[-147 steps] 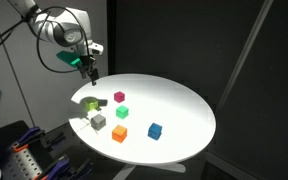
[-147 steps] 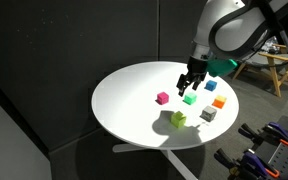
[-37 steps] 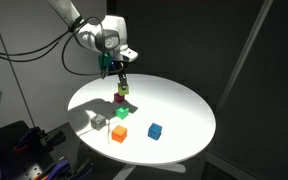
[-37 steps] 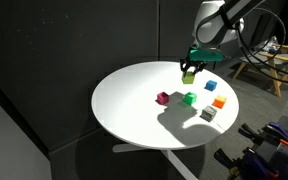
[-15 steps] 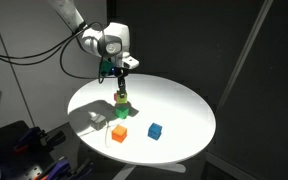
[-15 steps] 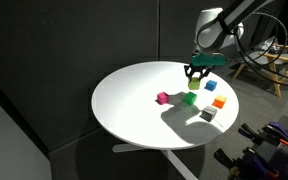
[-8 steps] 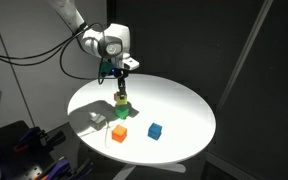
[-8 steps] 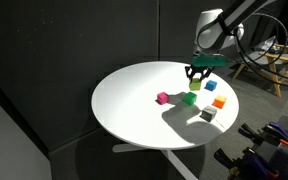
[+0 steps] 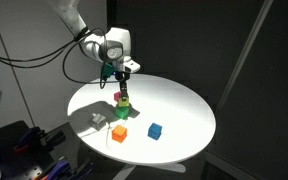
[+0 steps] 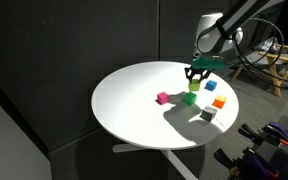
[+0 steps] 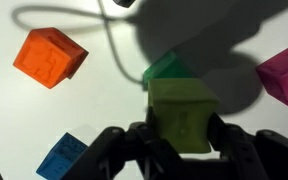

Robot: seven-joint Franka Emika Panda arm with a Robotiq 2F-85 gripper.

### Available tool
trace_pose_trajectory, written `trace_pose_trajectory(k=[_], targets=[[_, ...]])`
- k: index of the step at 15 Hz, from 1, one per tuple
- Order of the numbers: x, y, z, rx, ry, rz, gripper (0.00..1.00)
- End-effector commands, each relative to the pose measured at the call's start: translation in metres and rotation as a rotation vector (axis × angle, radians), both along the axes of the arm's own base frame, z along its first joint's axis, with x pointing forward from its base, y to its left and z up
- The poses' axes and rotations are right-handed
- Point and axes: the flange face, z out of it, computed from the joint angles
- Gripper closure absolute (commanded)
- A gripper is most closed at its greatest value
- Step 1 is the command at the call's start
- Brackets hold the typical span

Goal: Put the yellow block on top of the green block.

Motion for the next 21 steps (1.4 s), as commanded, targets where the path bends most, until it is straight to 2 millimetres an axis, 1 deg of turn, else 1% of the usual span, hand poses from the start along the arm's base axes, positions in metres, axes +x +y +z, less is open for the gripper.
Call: trace_pose_trajectory(k=[1, 7, 14, 15, 16, 17, 18, 21], targets=[[0.005, 0.001, -0.002, -0.004, -0.032, 0.001, 0.75], [0.003, 0.002, -0.014, 0.001, -0.021, 0.001, 0.75], [0.002, 0.002, -0.02, 0.008, -0.005, -0.005, 0.75], [0.002, 0.002, -0.02, 0.008, -0.005, -0.005, 0.7], [0.002, 0.002, -0.02, 0.006, -0.007, -0.002, 0.26], [0.002, 0.003, -0.02, 0.006, -0.007, -0.001, 0.27], [0.002, 0.003, -0.02, 0.005, -0.007, 0.001, 0.25], [0.001, 0.004, -0.02, 0.004, -0.008, 0.005, 0.02]])
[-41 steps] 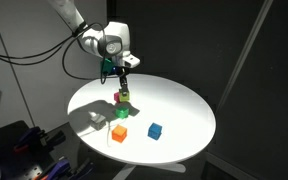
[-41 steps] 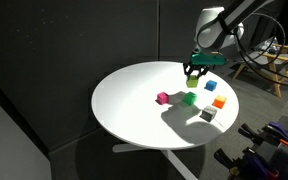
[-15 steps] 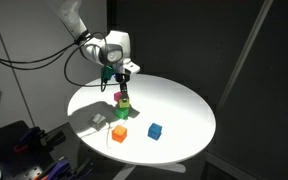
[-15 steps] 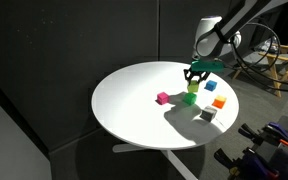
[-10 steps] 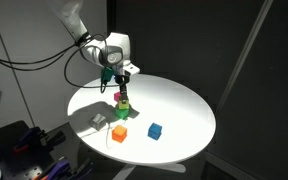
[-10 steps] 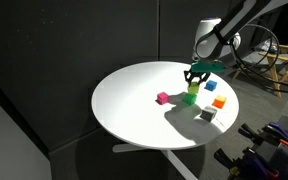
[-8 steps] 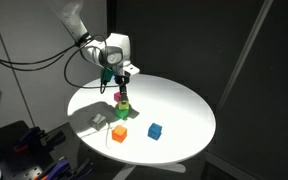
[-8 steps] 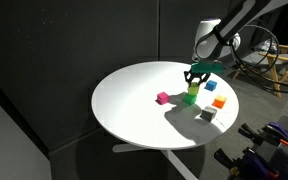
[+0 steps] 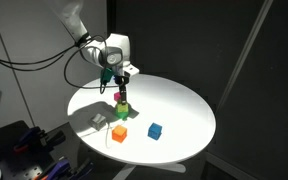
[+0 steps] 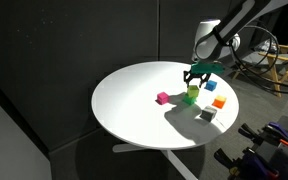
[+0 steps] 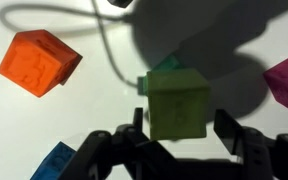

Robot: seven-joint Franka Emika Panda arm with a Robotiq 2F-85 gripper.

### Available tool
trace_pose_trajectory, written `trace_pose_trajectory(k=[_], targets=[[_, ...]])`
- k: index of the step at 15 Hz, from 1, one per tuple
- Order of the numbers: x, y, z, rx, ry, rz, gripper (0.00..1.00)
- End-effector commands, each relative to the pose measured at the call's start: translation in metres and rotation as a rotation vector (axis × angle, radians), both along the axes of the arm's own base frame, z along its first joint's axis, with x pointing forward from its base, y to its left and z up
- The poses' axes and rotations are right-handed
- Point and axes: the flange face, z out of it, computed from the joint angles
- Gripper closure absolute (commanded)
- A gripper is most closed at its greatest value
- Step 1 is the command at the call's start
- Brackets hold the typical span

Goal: Put the yellow block on top of the green block.

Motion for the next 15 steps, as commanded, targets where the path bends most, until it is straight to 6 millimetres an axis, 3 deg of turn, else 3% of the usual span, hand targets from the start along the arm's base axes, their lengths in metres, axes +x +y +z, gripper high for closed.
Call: trace_pose_trajectory(k=[1, 11, 15], targets=[[0.001, 0.002, 0.003, 0.005, -0.01, 0.004, 0.0], [-0.013, 0.032, 0.038, 0.014, -0.024, 0.066, 0.0], [-0.034, 0.047, 0.051, 0.03, 0.034, 0.092, 0.0]])
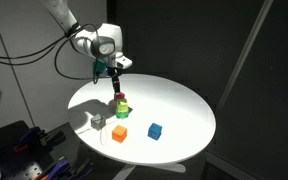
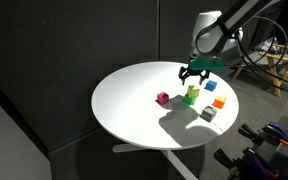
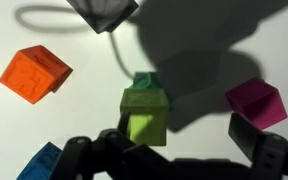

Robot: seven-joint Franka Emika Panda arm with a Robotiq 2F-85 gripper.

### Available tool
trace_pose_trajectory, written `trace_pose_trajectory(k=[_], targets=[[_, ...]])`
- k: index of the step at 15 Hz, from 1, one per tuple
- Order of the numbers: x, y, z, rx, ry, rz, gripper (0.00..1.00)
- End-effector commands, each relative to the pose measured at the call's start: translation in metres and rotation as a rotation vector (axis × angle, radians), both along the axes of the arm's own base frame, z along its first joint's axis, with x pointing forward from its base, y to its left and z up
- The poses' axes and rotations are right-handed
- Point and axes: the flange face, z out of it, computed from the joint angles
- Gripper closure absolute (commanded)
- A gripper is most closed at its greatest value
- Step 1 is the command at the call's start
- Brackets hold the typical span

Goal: Put the yellow block on top of the green block.

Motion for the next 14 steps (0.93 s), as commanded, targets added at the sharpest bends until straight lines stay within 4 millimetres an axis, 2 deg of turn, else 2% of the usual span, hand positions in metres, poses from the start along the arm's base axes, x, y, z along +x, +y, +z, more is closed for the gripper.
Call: trace_pose_trajectory(k=[1, 8, 14], targets=[[-0.027, 0.01, 0.019, 0.018, 0.054, 0.028, 0.0], [-0.062, 0.034, 0.043, 0.036, 0.079, 0.105, 0.0], [-0.077, 0.046, 0.074, 0.04, 0.047, 0.128, 0.0]])
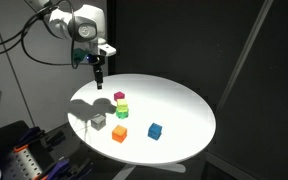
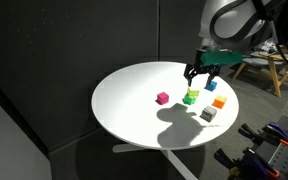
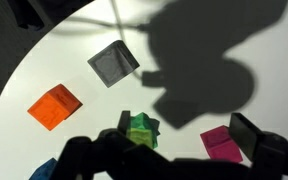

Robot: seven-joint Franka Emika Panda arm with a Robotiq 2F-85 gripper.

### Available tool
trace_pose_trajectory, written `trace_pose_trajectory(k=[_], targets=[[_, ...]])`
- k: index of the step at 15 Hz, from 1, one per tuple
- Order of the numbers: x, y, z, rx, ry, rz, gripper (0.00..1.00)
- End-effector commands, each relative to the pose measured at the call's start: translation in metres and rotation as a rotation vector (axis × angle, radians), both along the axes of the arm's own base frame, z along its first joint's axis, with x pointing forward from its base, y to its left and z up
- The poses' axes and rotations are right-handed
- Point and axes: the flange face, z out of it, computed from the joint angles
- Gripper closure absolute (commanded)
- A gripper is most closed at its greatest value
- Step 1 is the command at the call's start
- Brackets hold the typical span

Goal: Put the yellow block on top of the green block.

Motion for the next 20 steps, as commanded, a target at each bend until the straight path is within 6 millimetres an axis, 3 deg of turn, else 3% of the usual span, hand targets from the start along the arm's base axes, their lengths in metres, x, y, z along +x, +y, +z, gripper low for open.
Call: trace_pose_trajectory(k=[1, 6, 7, 20], targets=[[-0.015, -0.002, 0.025, 0.014, -0.019, 0.009, 0.0], [-0.021, -0.007, 0.049, 0.008, -0.08, -0.005, 0.0], [-0.011, -0.003, 0.038, 0.005, -0.065, -0.004, 0.0], [-0.012, -0.001, 0.035, 0.004, -0.059, 0.0, 0.0]])
